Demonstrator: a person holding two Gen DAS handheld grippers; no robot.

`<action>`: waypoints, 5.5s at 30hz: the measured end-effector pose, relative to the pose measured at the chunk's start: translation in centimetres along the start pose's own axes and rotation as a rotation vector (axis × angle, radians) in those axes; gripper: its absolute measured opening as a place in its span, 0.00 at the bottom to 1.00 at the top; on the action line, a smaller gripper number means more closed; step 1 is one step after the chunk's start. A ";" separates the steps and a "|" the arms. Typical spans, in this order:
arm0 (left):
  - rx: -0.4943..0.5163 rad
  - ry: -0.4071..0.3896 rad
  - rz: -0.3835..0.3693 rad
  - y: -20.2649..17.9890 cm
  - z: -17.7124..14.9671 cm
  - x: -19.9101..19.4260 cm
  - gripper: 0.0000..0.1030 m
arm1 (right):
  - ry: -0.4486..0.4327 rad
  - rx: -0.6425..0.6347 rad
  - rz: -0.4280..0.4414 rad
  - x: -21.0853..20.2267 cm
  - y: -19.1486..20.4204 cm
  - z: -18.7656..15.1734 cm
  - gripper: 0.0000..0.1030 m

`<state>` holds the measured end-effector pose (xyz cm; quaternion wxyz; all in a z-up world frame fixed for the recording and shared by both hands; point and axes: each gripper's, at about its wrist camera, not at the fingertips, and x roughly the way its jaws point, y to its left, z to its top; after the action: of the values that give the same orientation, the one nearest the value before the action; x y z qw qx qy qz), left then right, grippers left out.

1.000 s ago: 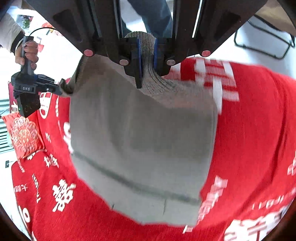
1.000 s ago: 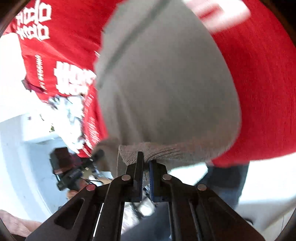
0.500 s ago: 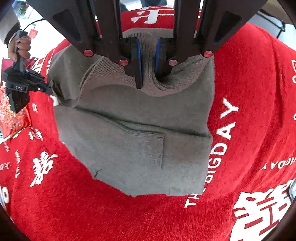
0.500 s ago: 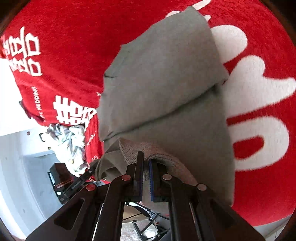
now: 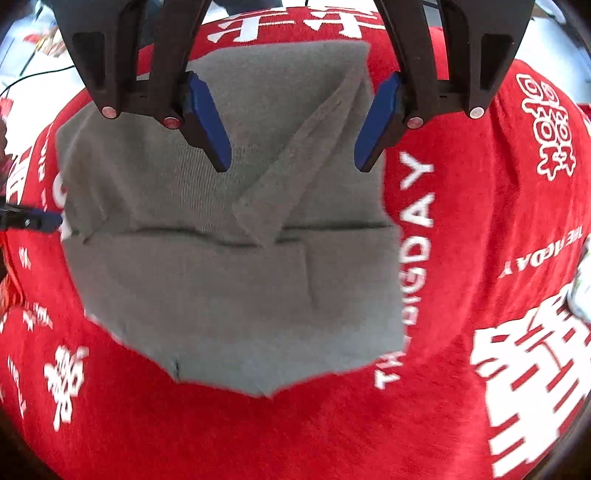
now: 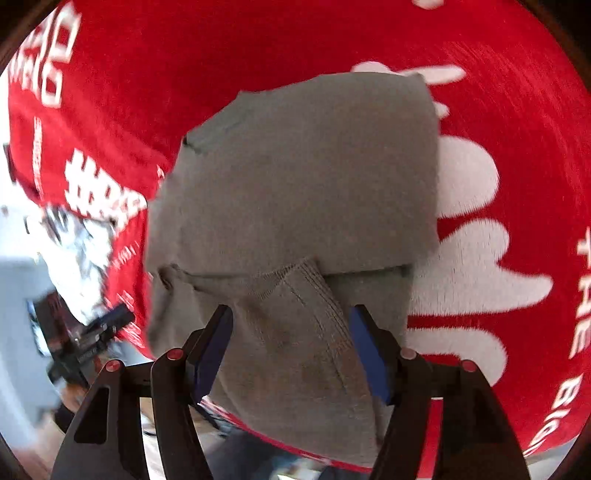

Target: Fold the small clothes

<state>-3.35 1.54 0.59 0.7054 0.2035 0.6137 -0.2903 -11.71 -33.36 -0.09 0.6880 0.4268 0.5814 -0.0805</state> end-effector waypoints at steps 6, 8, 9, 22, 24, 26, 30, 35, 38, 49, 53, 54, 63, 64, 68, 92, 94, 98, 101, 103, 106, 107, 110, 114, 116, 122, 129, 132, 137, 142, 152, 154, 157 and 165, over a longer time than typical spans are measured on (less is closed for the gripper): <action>0.159 0.027 0.049 -2.4 0.2 3.9 0.68 | 0.030 -0.089 -0.164 3.1 1.9 -0.5 0.68; 0.173 0.035 0.085 -2.3 0.2 4.5 0.62 | 0.039 -0.132 -0.270 4.3 2.7 -1.0 0.65; 0.169 0.033 0.078 -1.9 0.2 4.6 0.31 | 0.044 -0.150 -0.304 4.7 3.0 -1.4 0.55; 0.104 -0.169 -0.125 1.8 2.4 -6.2 0.09 | -0.247 -0.274 -0.499 -4.9 10.1 -3.8 0.07; 0.092 -0.214 -0.128 2.2 4.1 -7.2 0.09 | -0.287 -0.285 -0.490 -6.2 10.7 -1.7 0.07; 0.087 -0.248 -0.115 2.8 6.5 -7.0 0.09 | -0.311 -0.291 -0.476 -6.5 10.9 1.2 0.07; 0.073 -0.278 -0.075 3.5 11.0 -3.5 0.09 | -0.317 -0.278 -0.443 -4.1 10.0 7.2 0.07; 0.029 -0.203 -0.004 3.9 14.8 4.2 0.09 | -0.225 -0.188 -0.434 2.8 6.0 13.5 0.07; 0.009 -0.163 0.030 4.0 15.6 7.5 0.10 | -0.177 -0.099 -0.419 5.8 3.4 15.0 0.07; -0.114 -0.205 0.256 9.6 16.1 6.3 0.61 | -0.275 0.156 -0.472 4.2 0.0 15.1 0.41; -0.138 -0.214 0.208 10.6 14.4 3.6 0.61 | -0.321 0.227 -0.434 1.6 -0.3 14.1 0.40; -0.139 -0.207 0.193 10.2 13.5 3.3 0.61 | -0.319 0.205 -0.416 1.3 0.2 13.5 0.40; -0.131 -0.107 0.163 7.7 6.8 5.2 0.61 | -0.205 -0.051 -0.373 3.8 5.3 5.2 0.40; -0.124 -0.098 0.186 7.7 6.2 5.7 0.61 | -0.176 -0.057 -0.402 4.7 5.0 4.6 0.37; -0.118 -0.109 0.185 9.7 3.6 6.2 0.71 | -0.193 -0.106 -0.497 4.8 4.5 2.1 0.37; -0.316 -0.009 -0.153 9.7 -2.3 2.5 0.07 | -0.228 0.684 0.059 -0.3 -5.8 -8.8 0.10; -0.286 -0.029 -0.128 10.0 -2.7 2.0 0.07 | -0.208 0.576 -0.014 -1.5 -4.3 -8.5 0.10; -0.257 0.004 -0.062 10.0 -3.9 4.3 0.07 | -0.141 0.534 -0.112 -0.1 -5.0 -8.1 0.10; -0.221 -0.018 -0.052 9.7 -4.3 4.1 0.07 | -0.146 0.515 -0.107 0.4 -5.2 -8.3 0.10; -0.204 -0.006 -0.050 10.0 -4.4 3.8 0.07 | -0.123 0.492 -0.144 -0.4 -5.2 -9.1 0.16; -0.195 0.007 0.016 10.8 -4.4 2.4 0.07 | -0.101 0.519 -0.196 -1.9 -5.7 -10.3 0.18; -0.200 -0.005 0.020 11.2 -4.3 1.7 0.07 | -0.113 0.541 -0.232 -3.0 -6.0 -10.9 0.18; -0.197 -0.083 0.027 11.9 -2.2 -0.7 0.07 | -0.193 0.566 -0.291 -5.9 -6.3 -11.5 0.18; -0.141 -0.161 0.030 10.7 3.0 -1.0 0.07 | -0.250 0.445 -0.299 -6.7 -4.4 -8.1 0.18; -0.114 -0.190 0.023 9.4 5.6 -0.4 0.07 | -0.261 0.372 -0.289 -6.0 -2.9 -5.3 0.18; -0.085 -0.211 0.015 6.3 11.7 2.8 0.07 | -0.269 0.198 -0.291 -2.2 0.9 2.6 0.18; -0.188 -0.141 0.061 8.6 13.5 8.3 0.07 | -0.228 0.185 -0.320 2.2 -0.4 6.5 0.15; -0.204 -0.141 0.029 9.4 13.8 8.2 0.07 | -0.245 0.143 -0.317 1.9 -0.6 6.5 0.15; -0.177 -0.139 0.081 9.1 13.7 6.8 0.07 | -0.224 0.150 -0.332 1.3 -0.1 6.6 0.16; -0.197 -0.099 0.051 9.8 12.2 5.2 0.07 | -0.217 0.201 -0.288 -0.1 0.2 5.2 0.20; -0.138 -0.016 0.062 8.0 6.7 3.3 0.07 | -0.160 0.271 -0.259 -0.1 1.6 0.4 0.42; -0.135 0.000 0.065 7.8 5.6 3.2 0.07 | -0.147 0.276 -0.254 0.2 2.1 -0.2 0.42; -0.134 0.028 0.052 7.5 4.3 3.1 0.07 | -0.131 0.278 -0.249 0.6 2.8 -0.9 0.45; -0.132 0.041 0.070 7.1 3.1 2.4 0.07 | -0.099 0.271 -0.245 1.7 5.0 -2.3 0.58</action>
<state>3.84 4.52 -1.71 0.7143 0.1839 0.6383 -0.2201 -9.82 -28.06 0.95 0.6370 0.4370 0.5784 -0.2621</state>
